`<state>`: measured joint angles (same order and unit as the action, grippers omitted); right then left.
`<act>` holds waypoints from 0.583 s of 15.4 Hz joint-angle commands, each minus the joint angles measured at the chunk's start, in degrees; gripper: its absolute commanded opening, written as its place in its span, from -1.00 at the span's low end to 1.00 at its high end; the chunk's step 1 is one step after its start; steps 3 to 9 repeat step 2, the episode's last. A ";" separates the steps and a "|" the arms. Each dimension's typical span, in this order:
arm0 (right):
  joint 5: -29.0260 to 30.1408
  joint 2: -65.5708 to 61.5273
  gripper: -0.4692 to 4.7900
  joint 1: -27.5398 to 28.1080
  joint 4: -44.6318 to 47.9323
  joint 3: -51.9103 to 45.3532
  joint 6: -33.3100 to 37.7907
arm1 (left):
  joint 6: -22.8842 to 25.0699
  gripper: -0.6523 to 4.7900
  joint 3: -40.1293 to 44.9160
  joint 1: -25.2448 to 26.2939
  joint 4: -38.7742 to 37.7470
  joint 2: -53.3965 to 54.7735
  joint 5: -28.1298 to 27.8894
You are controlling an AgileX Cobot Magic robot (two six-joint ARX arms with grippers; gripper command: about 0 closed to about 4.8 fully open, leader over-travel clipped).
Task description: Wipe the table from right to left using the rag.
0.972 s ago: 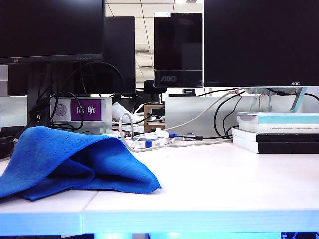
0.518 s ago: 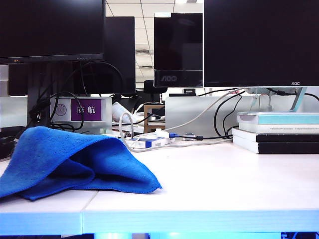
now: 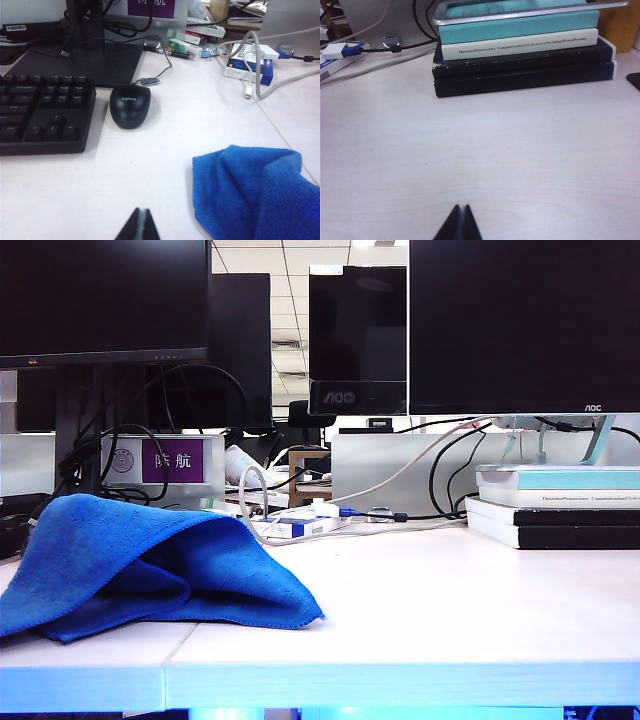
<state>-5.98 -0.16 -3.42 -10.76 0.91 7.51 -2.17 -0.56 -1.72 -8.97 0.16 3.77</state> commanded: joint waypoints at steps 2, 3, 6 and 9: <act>0.13 0.07 -0.82 0.00 0.00 -0.20 0.17 | 0.04 -0.77 0.07 -0.02 -0.48 -0.11 0.09; 0.13 0.07 -0.82 0.00 0.00 -0.20 0.17 | 0.04 -0.77 0.07 -0.02 -0.48 -0.11 0.09; 0.13 0.07 -0.82 0.00 0.00 -0.20 0.17 | 0.04 -0.77 0.07 -0.02 -0.48 -0.11 0.09; 0.13 0.07 -0.82 0.00 0.00 -0.20 0.17 | 0.04 -0.77 0.07 -0.02 -0.48 -0.11 0.09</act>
